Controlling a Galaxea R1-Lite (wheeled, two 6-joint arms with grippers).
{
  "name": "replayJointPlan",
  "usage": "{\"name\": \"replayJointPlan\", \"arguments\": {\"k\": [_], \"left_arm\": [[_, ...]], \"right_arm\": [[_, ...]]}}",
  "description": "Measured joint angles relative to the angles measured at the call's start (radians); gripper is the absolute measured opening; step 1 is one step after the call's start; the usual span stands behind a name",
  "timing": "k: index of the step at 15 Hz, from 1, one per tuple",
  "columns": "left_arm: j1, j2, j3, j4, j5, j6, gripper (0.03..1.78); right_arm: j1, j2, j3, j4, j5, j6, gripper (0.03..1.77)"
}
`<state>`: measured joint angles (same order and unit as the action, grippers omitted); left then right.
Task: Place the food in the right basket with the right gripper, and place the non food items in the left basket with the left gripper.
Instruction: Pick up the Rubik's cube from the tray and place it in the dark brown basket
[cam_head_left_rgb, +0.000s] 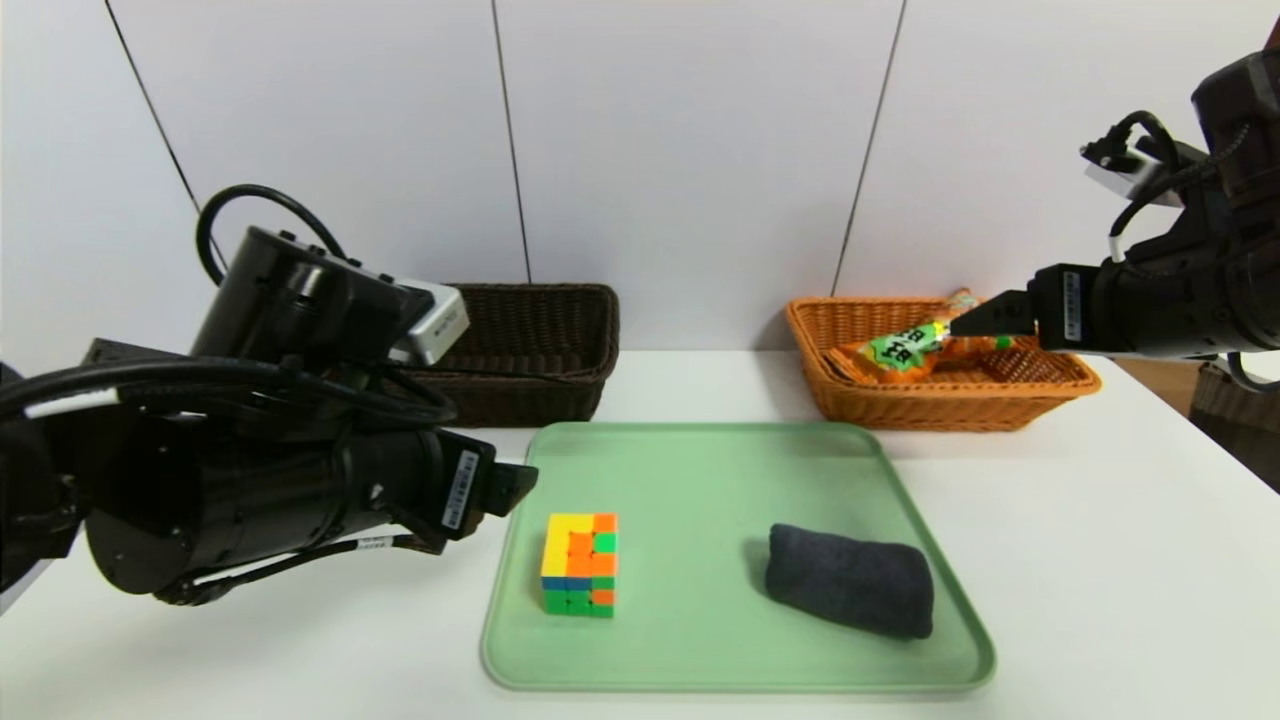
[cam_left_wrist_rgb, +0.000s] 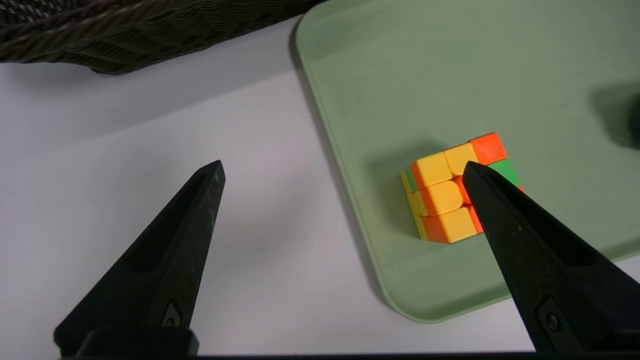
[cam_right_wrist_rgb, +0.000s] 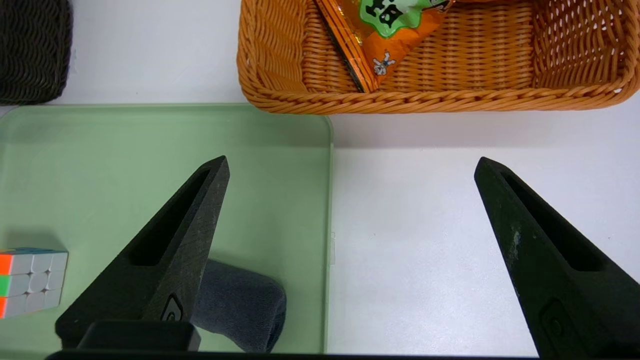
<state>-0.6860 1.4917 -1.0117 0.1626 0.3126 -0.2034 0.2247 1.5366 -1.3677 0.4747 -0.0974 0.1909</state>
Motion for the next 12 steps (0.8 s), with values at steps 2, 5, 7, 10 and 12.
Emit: {"name": "replayJointPlan", "arguments": {"k": [2, 5, 7, 10, 12], "left_arm": [[-0.033, 0.048, -0.059, 0.066, 0.018, -0.014, 1.69], [-0.082, 0.103, -0.136, 0.156, 0.046, -0.031, 1.69], [-0.109, 0.135, -0.204, 0.234, 0.048, -0.073, 1.69], [-0.159, 0.193, -0.348, 0.391, 0.046, -0.200, 1.69], [-0.183, 0.228, -0.424, 0.477, 0.044, -0.293, 1.69]], "right_arm": [[-0.003, 0.000, 0.002, -0.001, 0.000, 0.002, 1.69], [-0.019, -0.004, 0.008, 0.001, 0.000, 0.003, 1.69], [-0.028, -0.007, 0.013, 0.002, 0.000, 0.003, 1.69], [-0.039, -0.014, 0.029, 0.002, 0.000, 0.003, 1.69], [-0.042, -0.021, 0.045, 0.001, -0.001, 0.004, 1.69]]}}
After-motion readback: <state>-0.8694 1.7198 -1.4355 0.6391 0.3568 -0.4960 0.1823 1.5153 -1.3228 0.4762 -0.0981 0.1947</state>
